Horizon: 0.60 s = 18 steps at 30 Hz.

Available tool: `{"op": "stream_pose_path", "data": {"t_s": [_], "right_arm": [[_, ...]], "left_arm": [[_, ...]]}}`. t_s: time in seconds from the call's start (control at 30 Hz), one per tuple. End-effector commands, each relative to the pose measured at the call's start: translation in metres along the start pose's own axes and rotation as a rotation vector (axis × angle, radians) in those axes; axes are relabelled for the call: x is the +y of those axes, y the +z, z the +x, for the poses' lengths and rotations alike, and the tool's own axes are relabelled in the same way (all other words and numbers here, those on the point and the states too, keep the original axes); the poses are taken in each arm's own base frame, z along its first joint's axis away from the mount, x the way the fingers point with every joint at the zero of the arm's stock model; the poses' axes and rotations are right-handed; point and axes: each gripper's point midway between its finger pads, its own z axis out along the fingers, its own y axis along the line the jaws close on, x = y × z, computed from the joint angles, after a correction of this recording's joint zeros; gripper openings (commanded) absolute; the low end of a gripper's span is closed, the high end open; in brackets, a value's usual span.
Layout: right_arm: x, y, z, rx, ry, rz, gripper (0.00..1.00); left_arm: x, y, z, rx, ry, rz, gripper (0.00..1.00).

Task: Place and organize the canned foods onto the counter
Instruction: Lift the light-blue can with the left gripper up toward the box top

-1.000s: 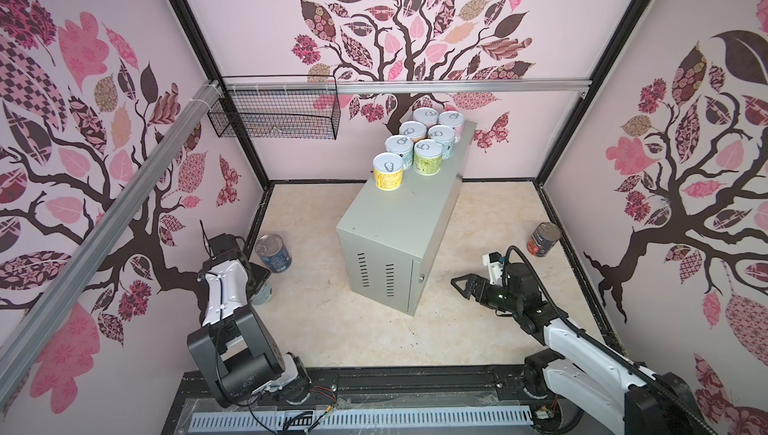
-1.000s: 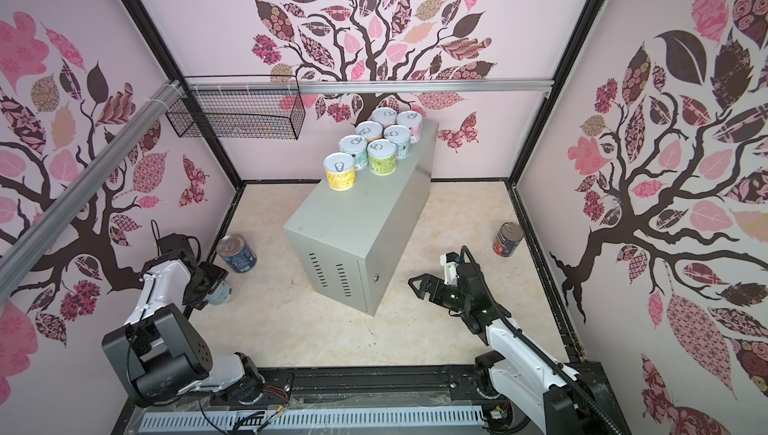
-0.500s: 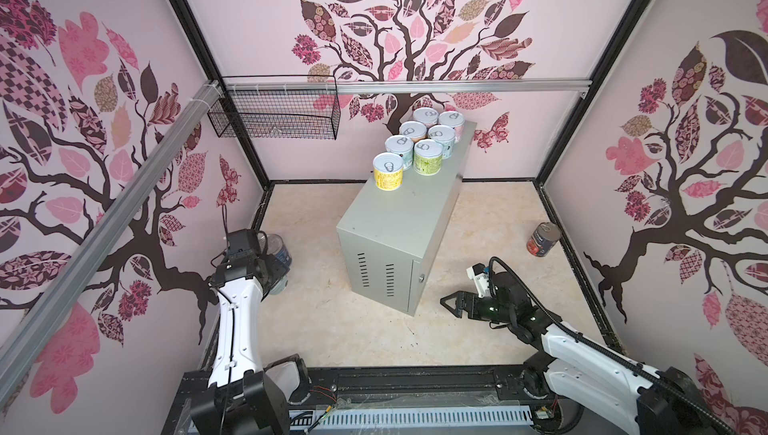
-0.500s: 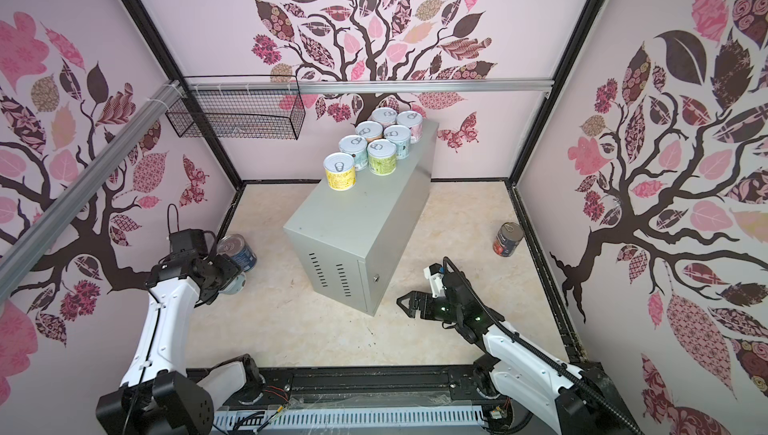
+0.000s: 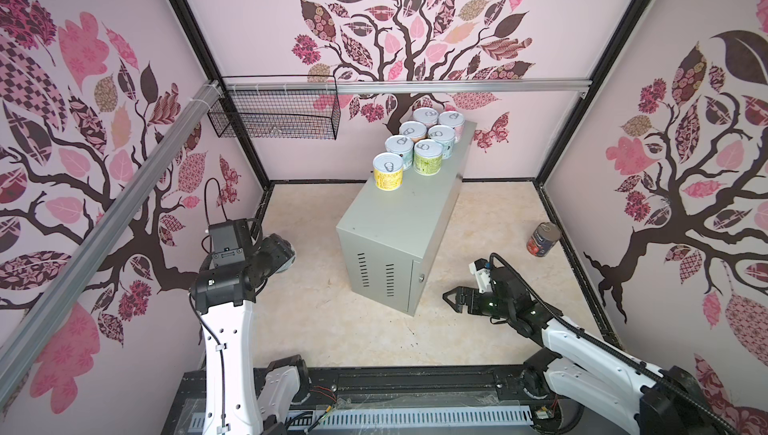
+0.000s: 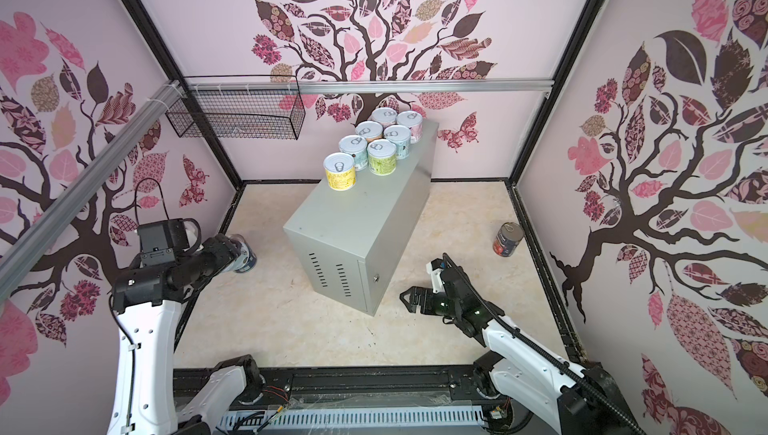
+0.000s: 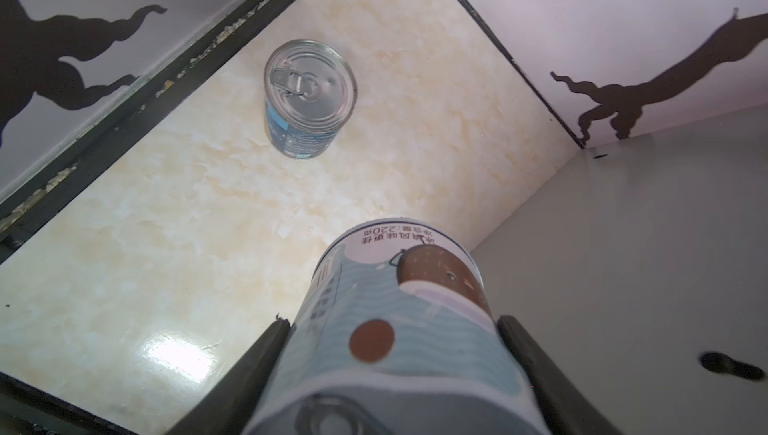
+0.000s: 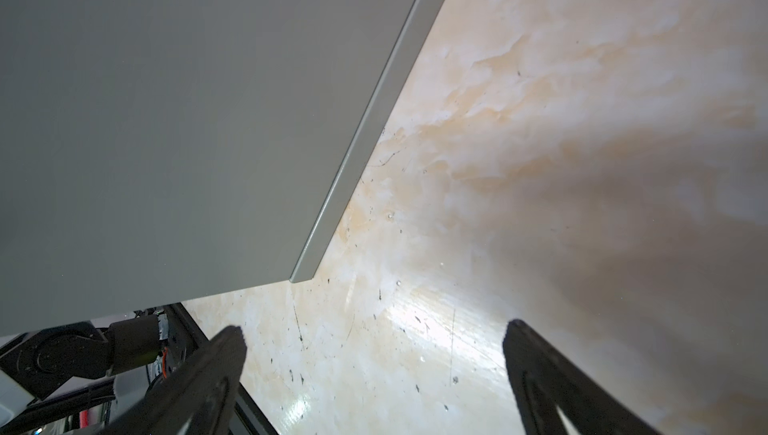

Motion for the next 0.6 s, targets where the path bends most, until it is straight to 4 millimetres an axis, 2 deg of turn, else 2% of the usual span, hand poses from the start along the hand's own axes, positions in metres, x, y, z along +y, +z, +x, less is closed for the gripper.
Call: {"op": "stream_pose_path", "data": {"t_s": [0.0, 0.17, 0.57], "right_arm": [[-0.003, -0.006, -0.004, 0.011, -0.034, 0.059, 1.0], [-0.003, -0.011, -0.006, 0.006, -0.035, 0.081, 1.0], [-0.005, -0.012, -0.005, 0.009, -0.039, 0.092, 1.0]], "left_arm": [[-0.035, -0.029, -0.017, -0.061, 0.061, 0.146, 0.54], [-0.061, -0.045, -0.019, -0.061, 0.135, 0.203, 0.55], [-0.131, -0.101, -0.024, -0.097, 0.364, 0.304, 0.54]]}}
